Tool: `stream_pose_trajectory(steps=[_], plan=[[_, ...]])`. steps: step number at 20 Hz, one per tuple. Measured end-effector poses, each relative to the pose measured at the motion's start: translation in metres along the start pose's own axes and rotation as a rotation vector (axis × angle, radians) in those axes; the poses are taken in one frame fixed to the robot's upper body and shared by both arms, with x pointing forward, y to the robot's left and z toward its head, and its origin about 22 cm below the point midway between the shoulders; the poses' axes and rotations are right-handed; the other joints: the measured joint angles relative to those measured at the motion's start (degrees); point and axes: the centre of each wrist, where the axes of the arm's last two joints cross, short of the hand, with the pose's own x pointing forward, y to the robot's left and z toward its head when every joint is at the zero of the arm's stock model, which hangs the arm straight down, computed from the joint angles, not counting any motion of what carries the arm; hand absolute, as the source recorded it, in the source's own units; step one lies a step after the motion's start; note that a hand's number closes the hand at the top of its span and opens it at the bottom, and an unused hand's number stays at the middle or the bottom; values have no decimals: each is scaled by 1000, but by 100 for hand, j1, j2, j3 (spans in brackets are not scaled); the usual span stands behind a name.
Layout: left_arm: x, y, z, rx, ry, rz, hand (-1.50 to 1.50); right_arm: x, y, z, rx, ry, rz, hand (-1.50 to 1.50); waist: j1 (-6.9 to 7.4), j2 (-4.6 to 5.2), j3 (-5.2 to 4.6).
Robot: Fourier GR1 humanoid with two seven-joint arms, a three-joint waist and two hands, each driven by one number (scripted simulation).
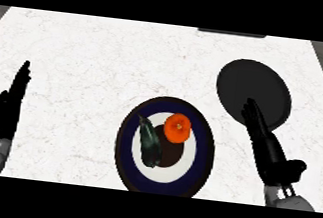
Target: Pick the squash from the plate and place it in the pan
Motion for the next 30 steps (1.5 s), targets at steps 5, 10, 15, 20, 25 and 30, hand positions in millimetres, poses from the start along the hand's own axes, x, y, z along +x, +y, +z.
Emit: stream_pose_trajectory(steps=[5, 10, 15, 20, 25, 30], plan=[[32, -42, 4, -140, -112, 160, 0, 39, 31, -36, 344, -154, -93, 150, 277, 1, 84], [60, -86, 24, -320, -198, 365, 0, 65, 13, -75, 552, -268, -3, -150, 394, 25, 102], [65, -101, 40, -391, -223, 442, 0, 71, -34, -103, 709, -338, 54, -150, 395, 43, 121], [64, -104, 44, -413, -224, 468, 0, 89, -53, -134, 771, -388, 218, -150, 369, 42, 122], [64, -106, 46, -409, -218, 474, 0, 107, -33, -154, 872, -388, 404, -150, 306, 12, 117], [61, -104, 49, -397, -216, 474, 0, 110, 4, -163, 1003, -366, 589, -150, 256, -10, 113]])
